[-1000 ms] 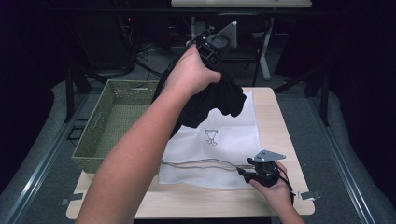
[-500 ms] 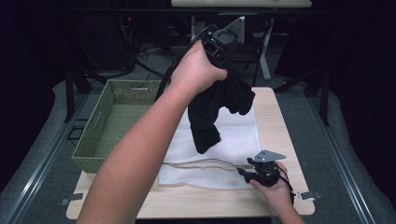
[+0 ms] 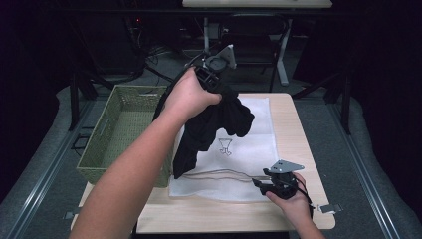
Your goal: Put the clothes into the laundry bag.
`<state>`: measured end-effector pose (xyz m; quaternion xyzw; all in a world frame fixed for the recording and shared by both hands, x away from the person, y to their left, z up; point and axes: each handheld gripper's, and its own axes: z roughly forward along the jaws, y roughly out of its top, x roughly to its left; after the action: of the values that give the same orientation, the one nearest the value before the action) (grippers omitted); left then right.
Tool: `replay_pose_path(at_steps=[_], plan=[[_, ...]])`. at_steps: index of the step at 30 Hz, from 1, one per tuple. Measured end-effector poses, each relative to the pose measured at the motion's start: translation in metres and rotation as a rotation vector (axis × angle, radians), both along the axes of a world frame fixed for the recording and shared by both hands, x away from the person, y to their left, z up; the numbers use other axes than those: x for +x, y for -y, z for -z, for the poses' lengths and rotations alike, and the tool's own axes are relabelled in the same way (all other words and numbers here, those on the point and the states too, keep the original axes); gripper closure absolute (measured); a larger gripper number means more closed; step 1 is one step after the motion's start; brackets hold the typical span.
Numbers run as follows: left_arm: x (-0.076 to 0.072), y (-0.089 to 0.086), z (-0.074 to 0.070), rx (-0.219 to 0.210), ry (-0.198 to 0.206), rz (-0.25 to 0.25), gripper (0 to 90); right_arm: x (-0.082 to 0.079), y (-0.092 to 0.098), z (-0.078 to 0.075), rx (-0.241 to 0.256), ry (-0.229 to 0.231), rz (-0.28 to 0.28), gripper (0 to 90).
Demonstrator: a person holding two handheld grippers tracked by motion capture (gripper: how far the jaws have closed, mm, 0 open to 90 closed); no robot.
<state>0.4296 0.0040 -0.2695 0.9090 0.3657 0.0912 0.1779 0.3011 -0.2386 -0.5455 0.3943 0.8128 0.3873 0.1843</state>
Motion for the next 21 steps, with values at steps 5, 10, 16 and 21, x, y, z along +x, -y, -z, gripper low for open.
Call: replay_pose_path(at_steps=[5,10,16,21], plan=[[0.000,-0.021,0.015,-0.006,-0.010,-0.018,78.8,0.000,0.000,0.000,0.007,-0.007,0.005,42.2],[-0.006,-0.042,0.030,-0.005,-0.023,-0.030,78.8,0.000,0.000,0.000,0.006,-0.006,0.006,42.2],[-0.013,-0.060,0.048,0.013,-0.030,-0.038,78.7,0.000,-0.001,0.001,0.001,-0.007,0.006,42.2],[-0.020,-0.069,0.062,0.003,-0.042,-0.032,78.7,0.000,-0.001,0.001,-0.002,-0.005,0.005,42.2]])
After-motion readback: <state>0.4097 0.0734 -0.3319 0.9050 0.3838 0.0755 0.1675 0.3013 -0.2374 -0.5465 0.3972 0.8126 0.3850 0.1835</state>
